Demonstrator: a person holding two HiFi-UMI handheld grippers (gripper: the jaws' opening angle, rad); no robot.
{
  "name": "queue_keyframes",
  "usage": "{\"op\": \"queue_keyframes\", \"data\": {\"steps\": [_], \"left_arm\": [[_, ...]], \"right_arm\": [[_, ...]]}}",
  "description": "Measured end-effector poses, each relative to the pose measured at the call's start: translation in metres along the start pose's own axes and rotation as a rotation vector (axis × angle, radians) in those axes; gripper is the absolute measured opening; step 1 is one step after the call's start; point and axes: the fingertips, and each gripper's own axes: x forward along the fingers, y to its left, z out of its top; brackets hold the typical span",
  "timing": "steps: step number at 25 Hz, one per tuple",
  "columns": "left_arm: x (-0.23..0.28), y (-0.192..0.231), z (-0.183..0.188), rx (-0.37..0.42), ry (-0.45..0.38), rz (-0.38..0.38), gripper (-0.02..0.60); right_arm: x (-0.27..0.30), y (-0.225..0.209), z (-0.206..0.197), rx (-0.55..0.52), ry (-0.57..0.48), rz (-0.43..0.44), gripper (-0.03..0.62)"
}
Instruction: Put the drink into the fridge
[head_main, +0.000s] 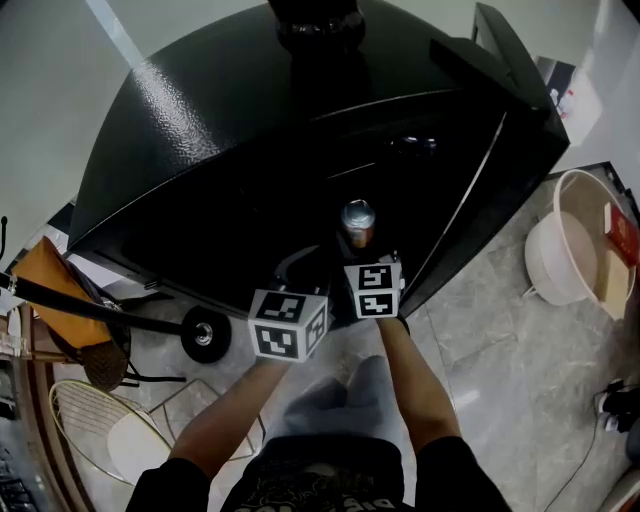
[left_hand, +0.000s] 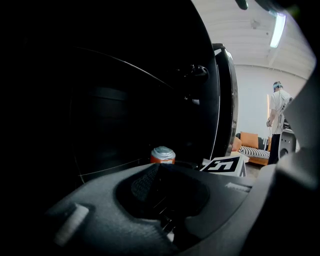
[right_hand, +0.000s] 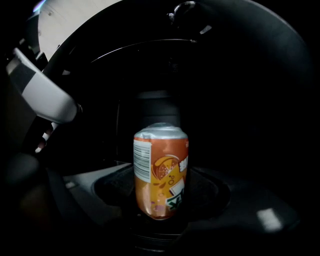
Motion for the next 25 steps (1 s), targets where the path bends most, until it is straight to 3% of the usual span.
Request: {"op": "queue_keyframes", "data": {"steps": [14,25], "left_arm": [[0.009,0.002,-0.004,0.001,0.010,0.011,0.005],[-0.025,-0.008,0.028,-0.023,0.040,0.008,0.005]], "right_arm": [[0.014,-0.001,-0.005,0.006,-0.014,0.004,0.319],[-0.022,0.007,0.033,0.062,0.043,0.003,0.319]]}}
